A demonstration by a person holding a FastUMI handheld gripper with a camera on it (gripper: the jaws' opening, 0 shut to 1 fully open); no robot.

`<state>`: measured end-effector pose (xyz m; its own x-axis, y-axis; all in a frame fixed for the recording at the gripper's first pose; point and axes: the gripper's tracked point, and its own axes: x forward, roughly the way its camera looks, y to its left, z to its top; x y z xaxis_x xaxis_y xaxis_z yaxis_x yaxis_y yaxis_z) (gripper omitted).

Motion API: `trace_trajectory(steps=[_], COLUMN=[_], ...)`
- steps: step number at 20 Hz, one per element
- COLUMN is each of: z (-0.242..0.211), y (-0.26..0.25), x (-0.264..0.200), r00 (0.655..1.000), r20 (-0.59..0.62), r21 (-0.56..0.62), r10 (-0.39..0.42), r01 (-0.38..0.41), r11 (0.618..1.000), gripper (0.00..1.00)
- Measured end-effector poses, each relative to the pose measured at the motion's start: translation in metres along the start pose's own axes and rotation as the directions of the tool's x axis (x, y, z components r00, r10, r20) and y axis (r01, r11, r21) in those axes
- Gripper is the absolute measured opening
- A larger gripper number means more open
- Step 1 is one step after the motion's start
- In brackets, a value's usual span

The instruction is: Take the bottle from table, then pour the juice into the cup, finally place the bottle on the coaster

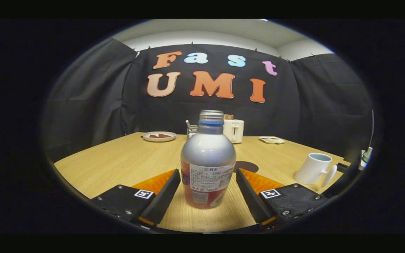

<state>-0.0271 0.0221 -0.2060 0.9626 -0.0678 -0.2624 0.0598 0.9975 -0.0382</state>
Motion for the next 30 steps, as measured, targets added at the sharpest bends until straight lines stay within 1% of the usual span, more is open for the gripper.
trace_trajectory(steps=[2,4,5,7,12,15,17,20,23,24,26,29,30], z=[-0.001,0.003,0.003,0.004,0.020,0.026,0.028,0.025,0.022,0.021,0.023,0.020,0.023], y=[0.004,0.008,0.009,0.007,0.005,0.001,-0.005,-0.010,-0.017,-0.021,-0.029,-0.042,-0.045], x=[0.000,0.001,0.002,0.004,0.009,0.014,0.017,0.022,0.028,0.028,0.033,0.042,0.043], r00=[1.000,0.999,0.999,0.999,0.998,0.996,0.996,0.994,0.993,0.993,0.994,0.996,0.997], r20=[-0.013,0.001,-0.001,-0.009,0.018,0.022,0.016,0.003,-0.016,-0.017,-0.009,-0.024,-0.021], r21=[-0.012,0.002,0.015,0.039,0.129,0.212,0.282,0.401,0.498,0.533,0.611,0.692,0.723], r10=[0.015,0.037,0.047,0.047,0.063,0.081,0.087,0.108,0.118,0.118,0.110,0.081,0.081], r01=[-0.015,-0.037,-0.047,-0.047,-0.065,-0.084,-0.088,-0.100,-0.094,-0.091,-0.081,-0.042,-0.041], r11=[1.000,0.999,0.999,0.998,0.989,0.974,0.955,0.911,0.862,0.841,0.787,0.720,0.689], gripper=[0.93,0.90,0.82,0.78,0.77,0.75,0.75,0.75,0.75,0.75,0.74,0.75,0.75])
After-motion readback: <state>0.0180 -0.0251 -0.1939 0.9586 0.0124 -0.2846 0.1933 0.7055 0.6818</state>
